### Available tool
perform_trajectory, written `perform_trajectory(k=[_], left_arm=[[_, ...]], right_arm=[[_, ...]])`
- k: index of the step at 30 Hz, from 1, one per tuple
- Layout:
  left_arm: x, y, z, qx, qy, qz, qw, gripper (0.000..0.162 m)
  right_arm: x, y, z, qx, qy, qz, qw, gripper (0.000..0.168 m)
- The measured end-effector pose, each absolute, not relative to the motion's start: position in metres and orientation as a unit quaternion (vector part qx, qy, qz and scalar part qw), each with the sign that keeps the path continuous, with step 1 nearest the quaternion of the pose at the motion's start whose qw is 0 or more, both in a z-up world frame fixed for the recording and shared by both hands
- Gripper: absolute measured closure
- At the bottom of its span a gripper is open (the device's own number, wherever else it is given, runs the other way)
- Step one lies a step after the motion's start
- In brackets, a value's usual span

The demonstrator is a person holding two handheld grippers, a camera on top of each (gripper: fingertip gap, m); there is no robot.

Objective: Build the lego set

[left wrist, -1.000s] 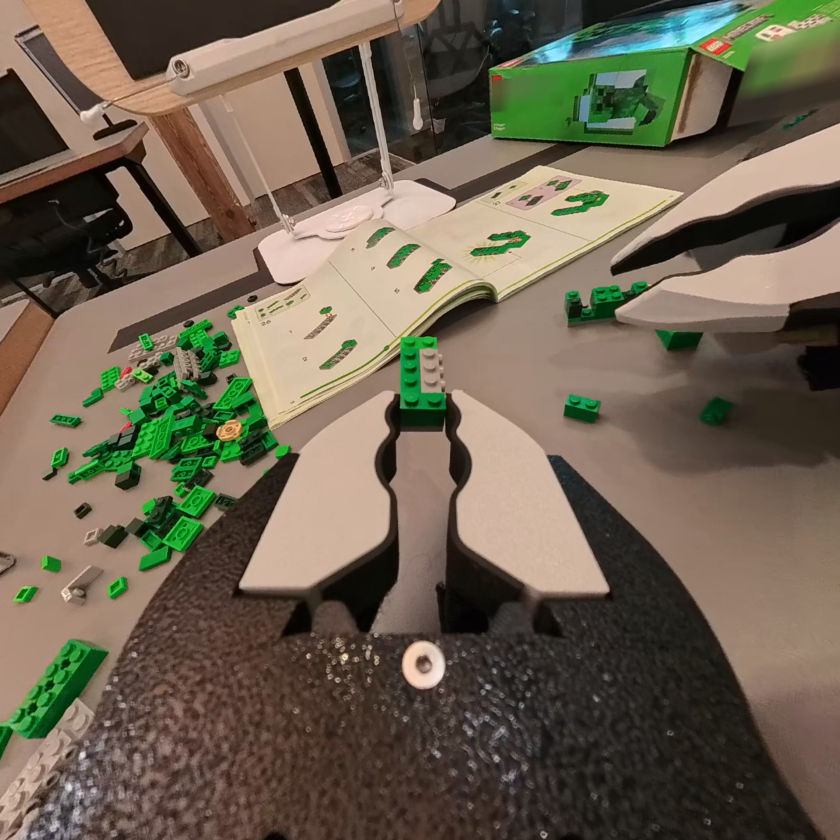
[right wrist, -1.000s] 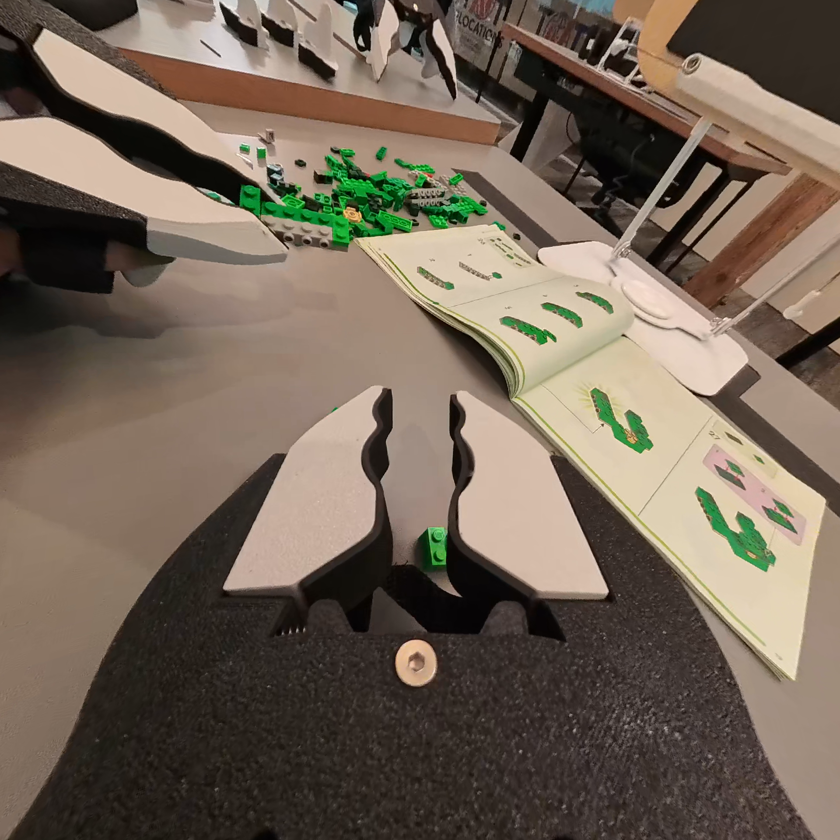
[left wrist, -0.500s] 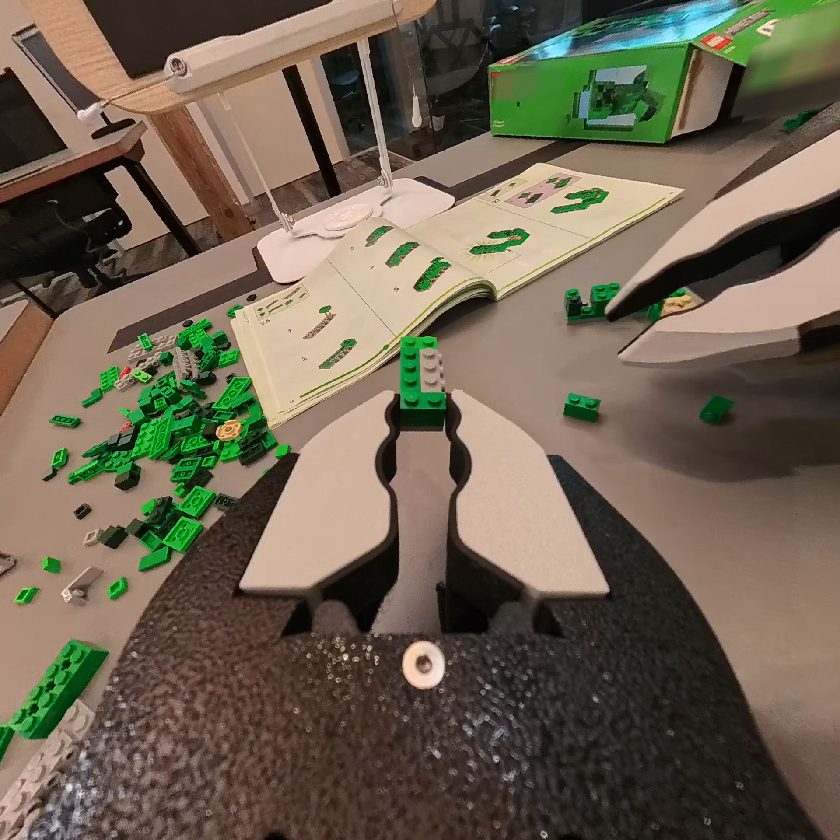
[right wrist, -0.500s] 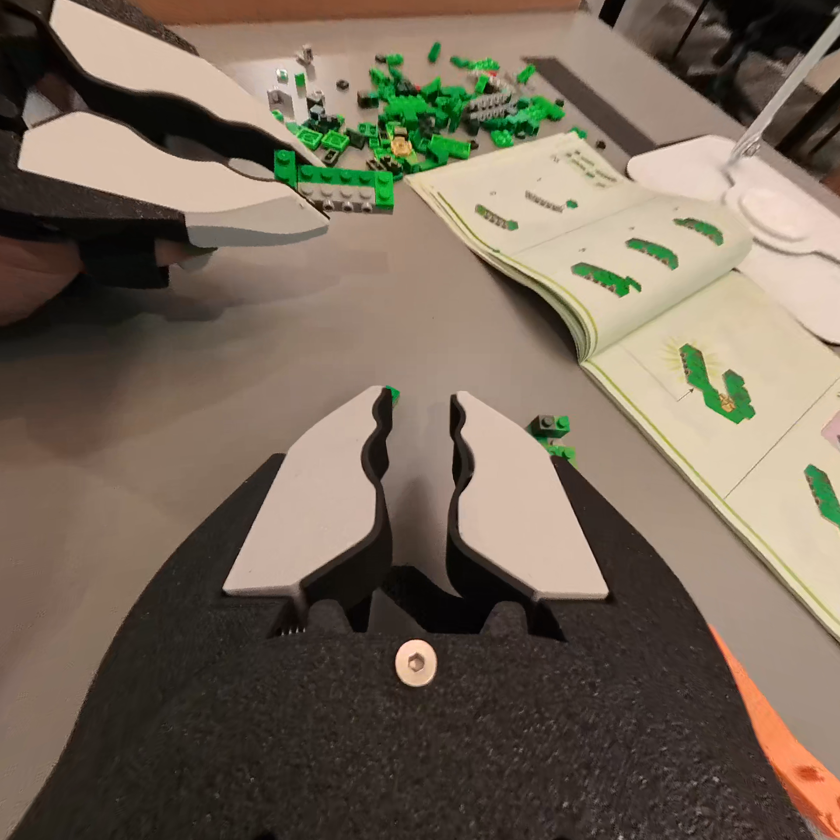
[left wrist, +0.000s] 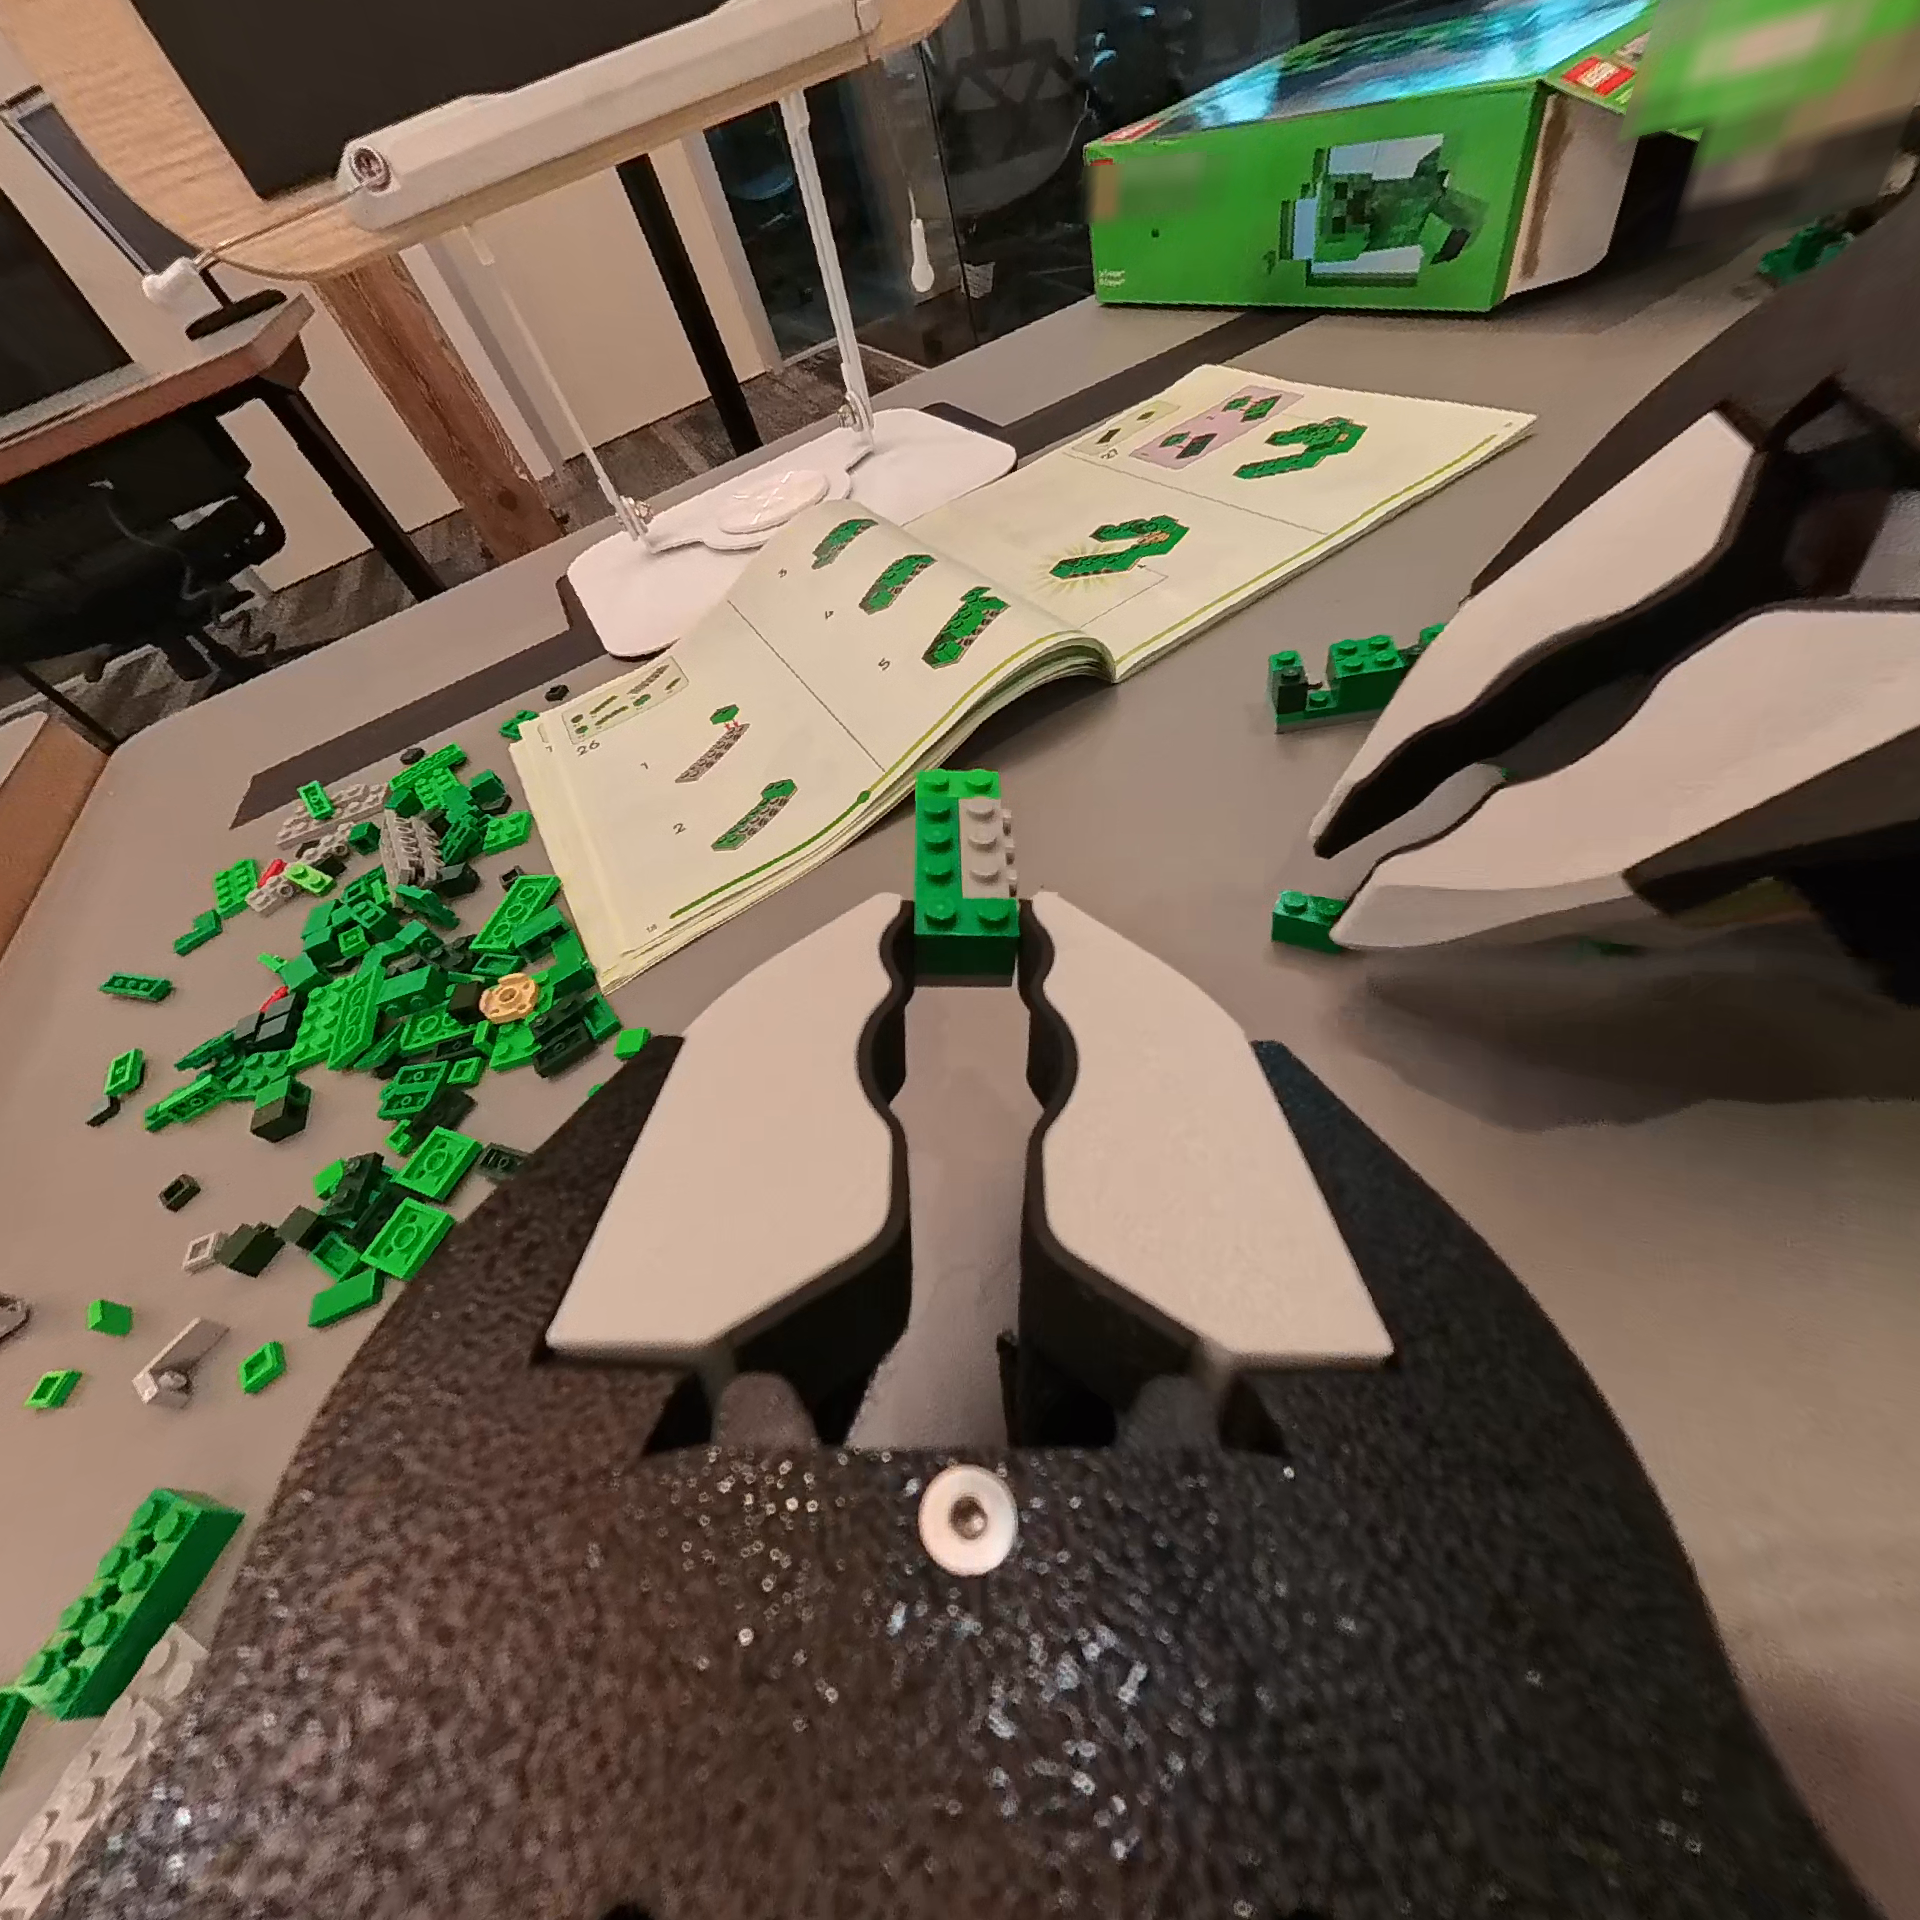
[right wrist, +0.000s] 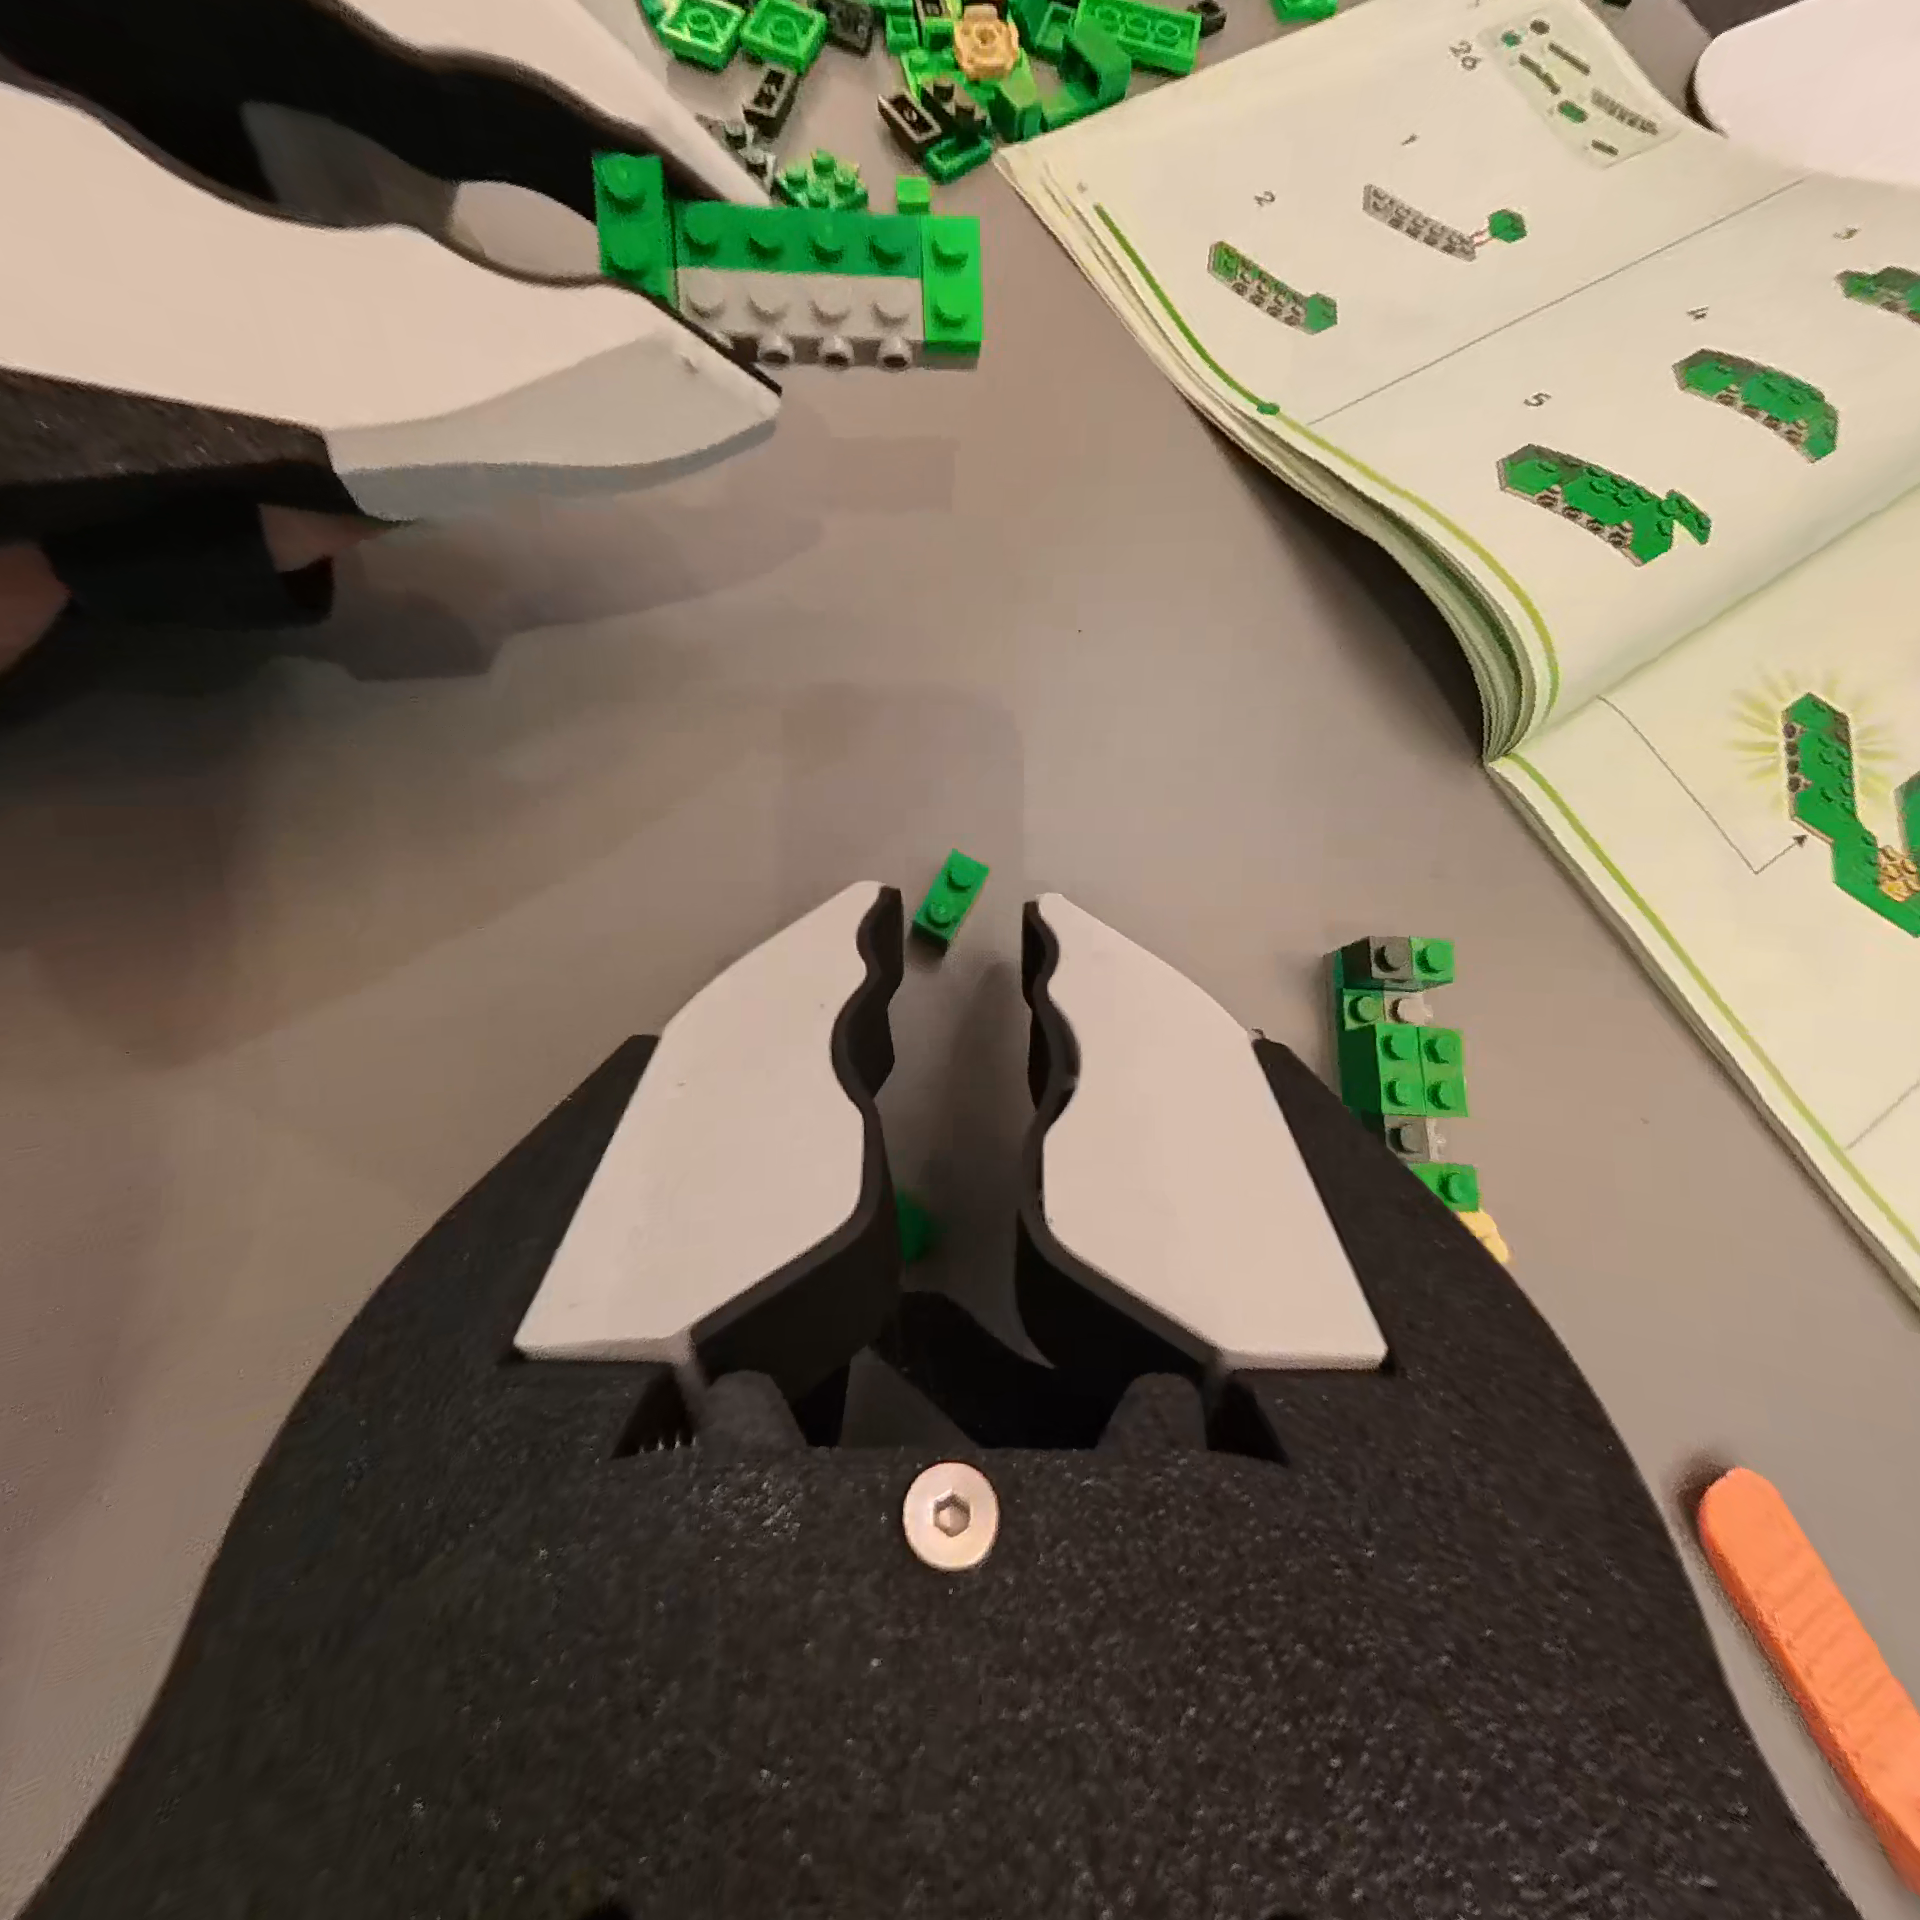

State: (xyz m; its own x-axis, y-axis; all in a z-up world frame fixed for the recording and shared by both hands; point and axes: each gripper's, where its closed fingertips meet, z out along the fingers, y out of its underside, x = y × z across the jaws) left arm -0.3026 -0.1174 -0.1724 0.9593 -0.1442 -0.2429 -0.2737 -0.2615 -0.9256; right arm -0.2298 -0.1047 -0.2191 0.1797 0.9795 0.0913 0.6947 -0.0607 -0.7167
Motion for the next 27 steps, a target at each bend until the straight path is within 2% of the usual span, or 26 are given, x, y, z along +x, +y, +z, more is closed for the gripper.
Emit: perform_trajectory(k=[7, 17, 20, 24, 27], left_arm=[[-0.303, -0.117, -0.172, -0.792, 0.13, 0.052, 0.594, 0.144], [-0.302, -0.117, -0.173, -0.793, 0.138, 0.058, 0.591, 0.144], [-0.302, -0.117, -0.173, -0.792, 0.138, 0.058, 0.592, 0.144], [-0.303, -0.117, -0.172, -0.791, 0.133, 0.053, 0.595, 0.144], [-0.303, -0.117, -0.171, -0.791, 0.133, 0.051, 0.596, 0.144]], right_arm=[[-0.232, -0.106, -0.224, -0.699, -0.609, 0.203, 0.314, 0.148], [-0.23, -0.101, -0.229, -0.714, -0.597, 0.196, 0.31, 0.161], [-0.231, -0.095, -0.21, -0.691, -0.591, 0.2, 0.365, 0.161], [-0.231, -0.083, -0.16, -0.632, -0.546, 0.232, 0.498, 0.161], [-0.227, -0.082, -0.141, -0.613, -0.515, 0.265, 0.538, 0.161]])
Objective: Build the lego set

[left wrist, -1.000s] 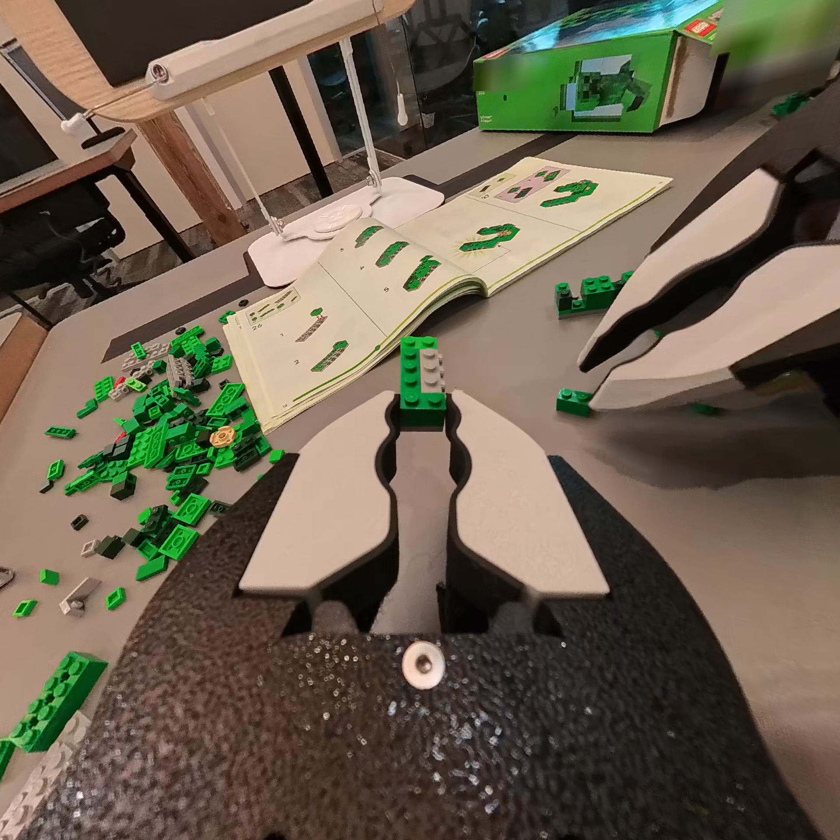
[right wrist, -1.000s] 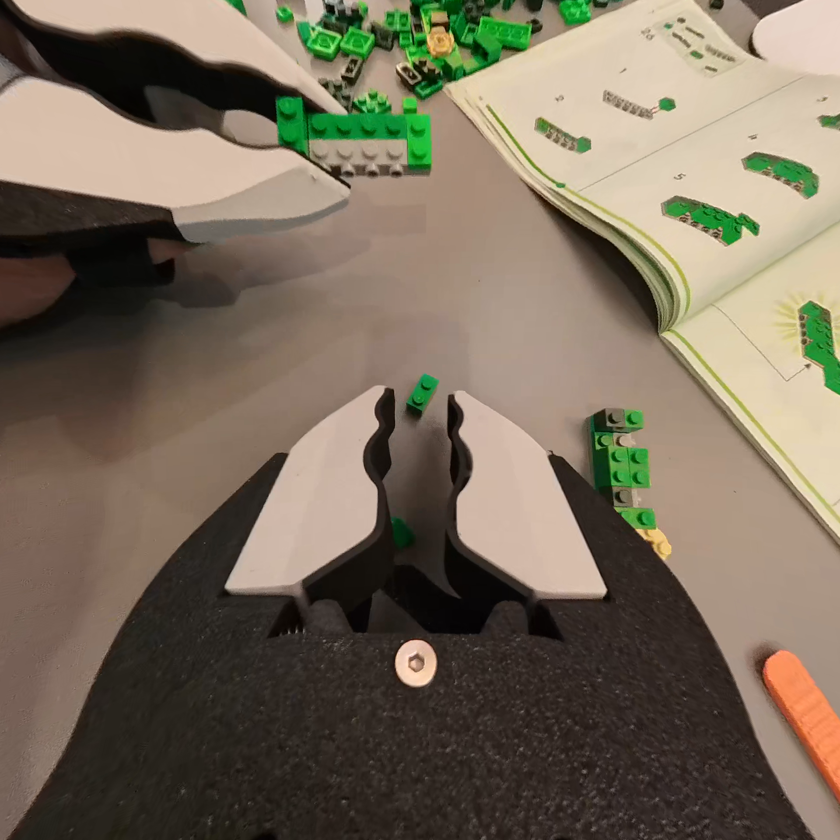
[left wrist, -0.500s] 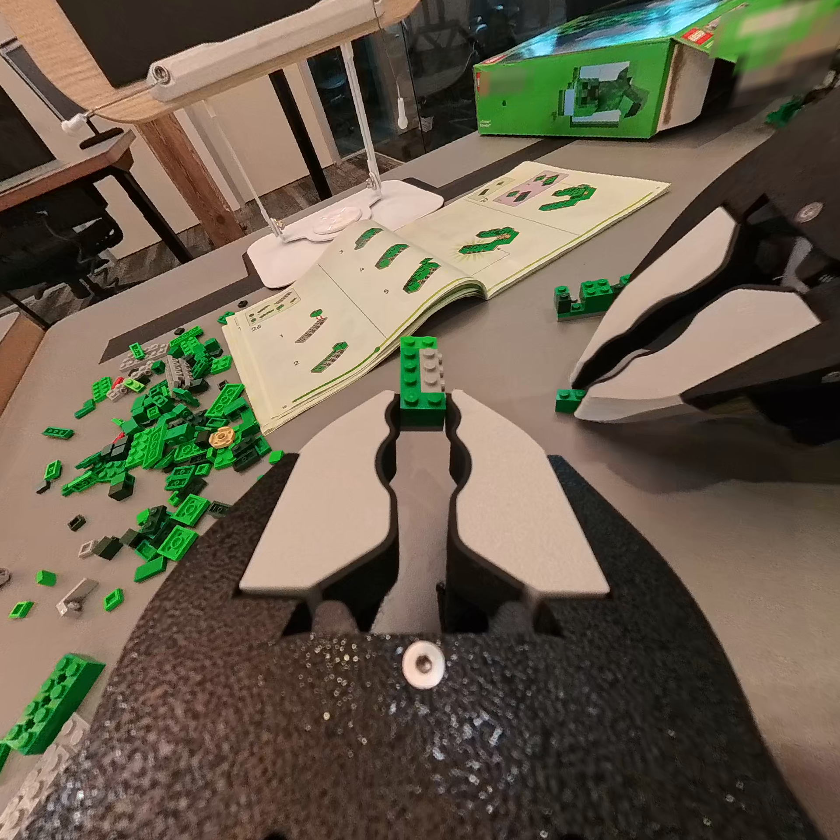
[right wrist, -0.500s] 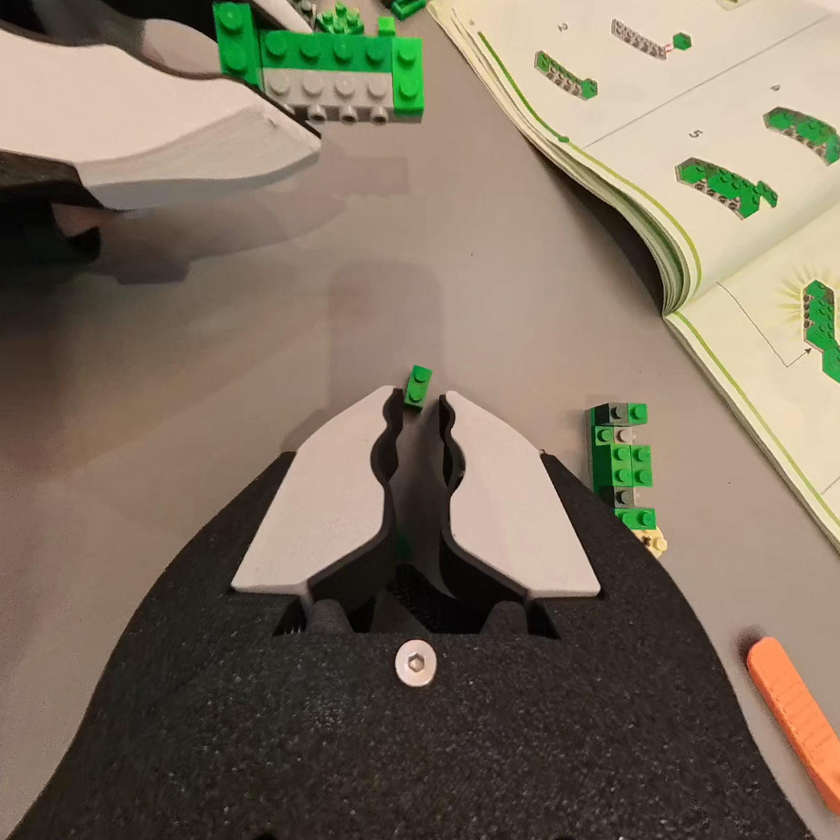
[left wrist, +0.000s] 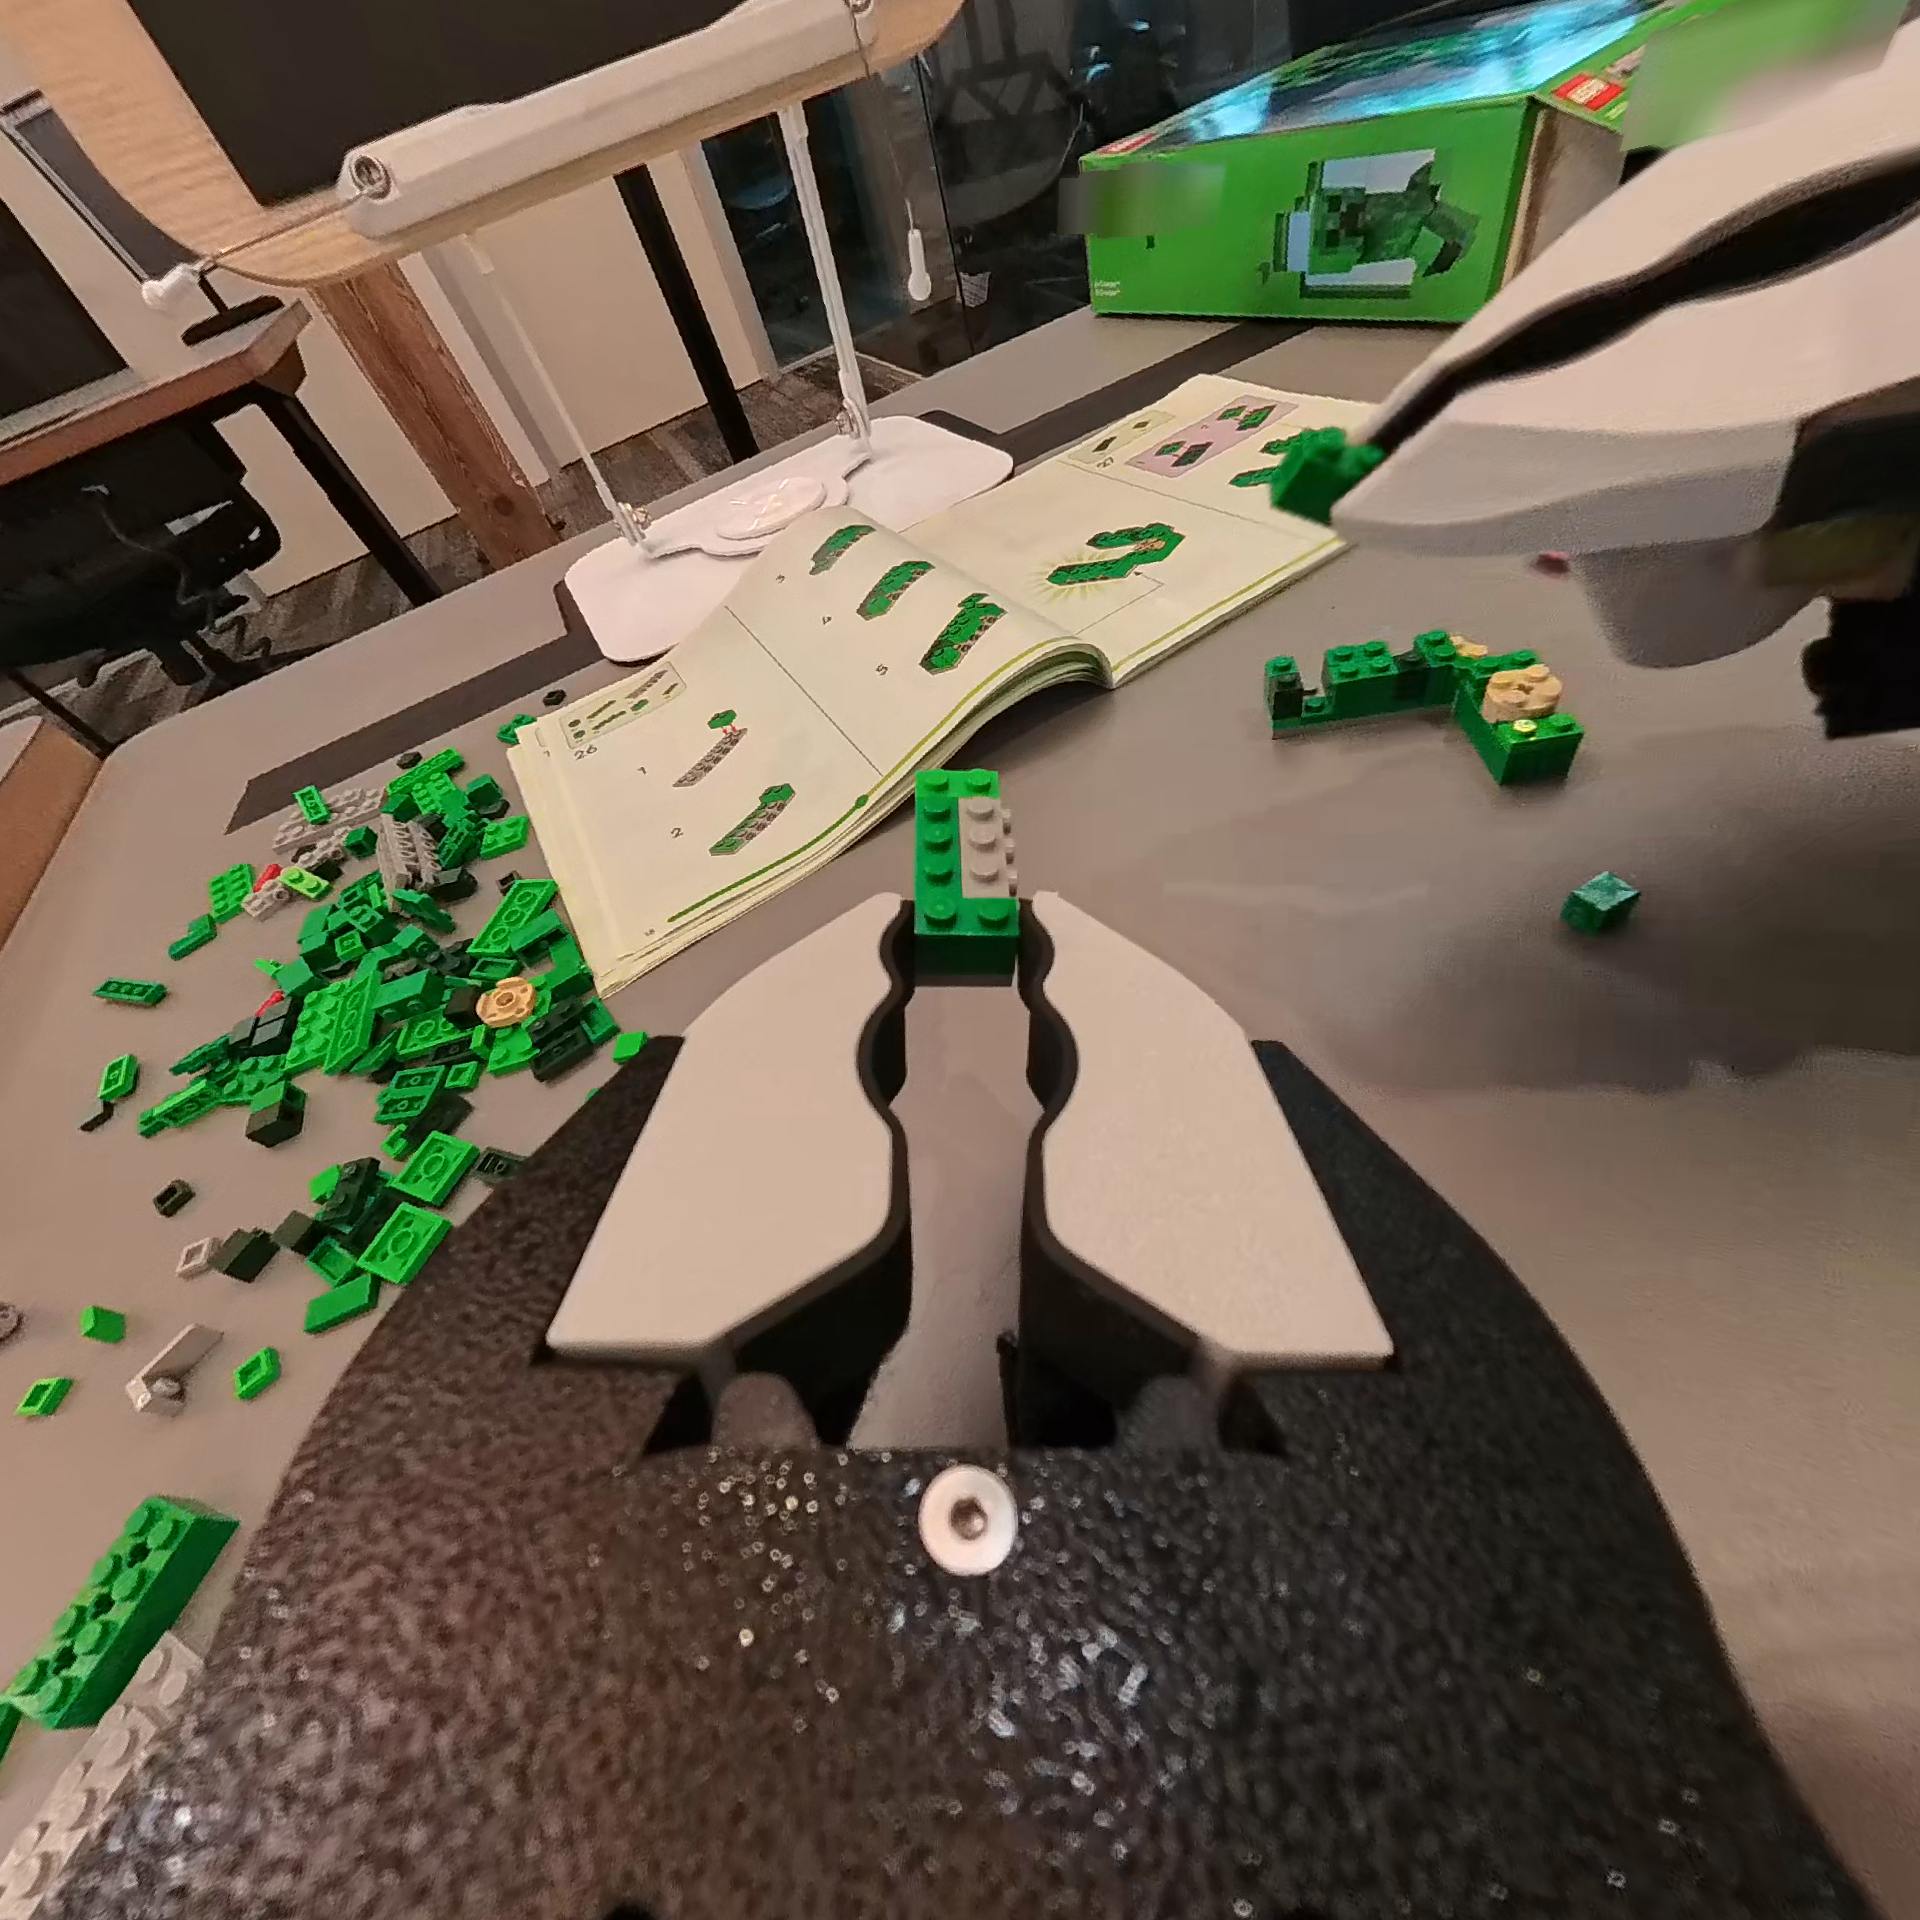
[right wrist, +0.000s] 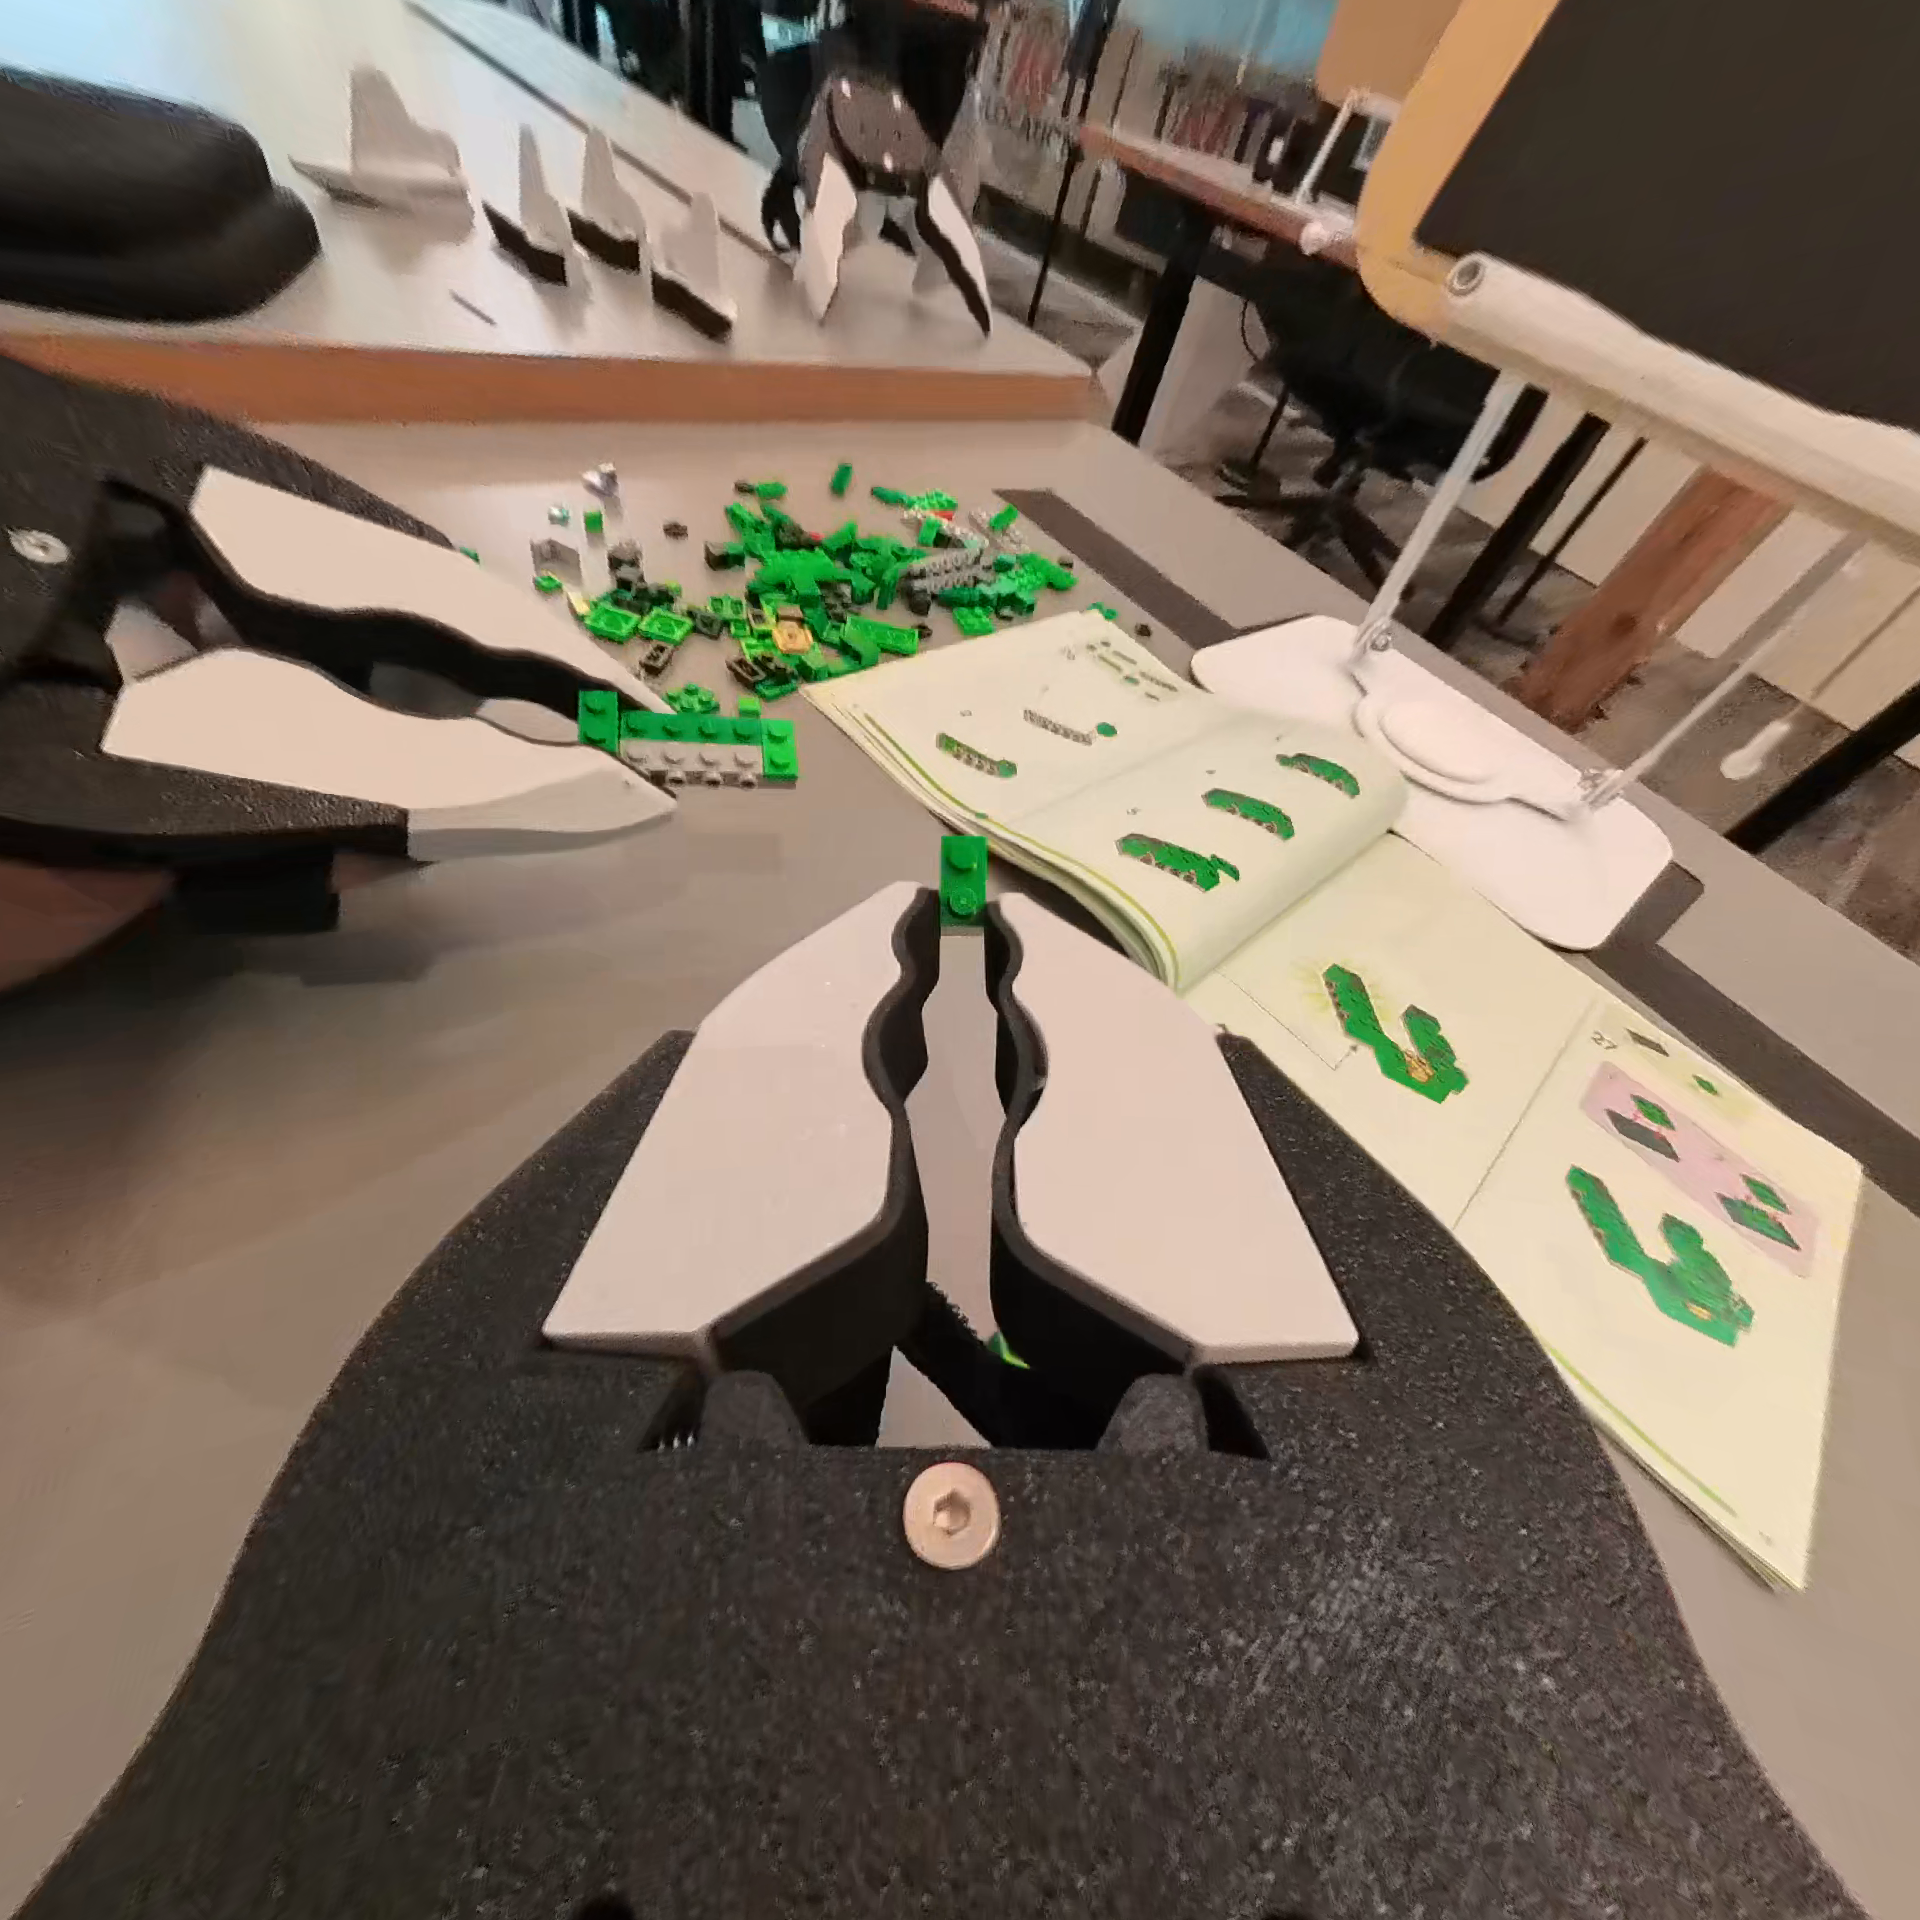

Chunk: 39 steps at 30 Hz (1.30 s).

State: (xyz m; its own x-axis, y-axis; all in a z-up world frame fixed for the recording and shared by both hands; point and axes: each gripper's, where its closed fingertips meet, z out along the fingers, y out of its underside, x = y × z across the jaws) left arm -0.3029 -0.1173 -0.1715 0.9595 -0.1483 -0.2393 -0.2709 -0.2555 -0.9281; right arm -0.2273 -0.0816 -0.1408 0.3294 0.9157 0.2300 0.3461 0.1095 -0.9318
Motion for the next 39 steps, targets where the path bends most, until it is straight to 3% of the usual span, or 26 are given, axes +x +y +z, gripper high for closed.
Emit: perform_trajectory(k=[21, 29, 39], left_arm=[[-0.273, -0.123, -0.166, -0.776, 0.174, 0.018, 0.606, 0.144], [-0.276, -0.125, -0.159, -0.769, 0.154, 0.005, 0.62, 0.144], [-0.296, -0.126, -0.16, -0.777, 0.119, 0.022, 0.618, 0.144]], right_arm=[[-0.237, -0.104, -0.133, -0.58, -0.555, 0.276, 0.528, 0.16], [-0.223, -0.087, -0.113, -0.583, -0.504, 0.277, 0.574, 0.161], [-0.23, -0.086, -0.172, -0.653, -0.547, 0.255, 0.457, 0.161]])
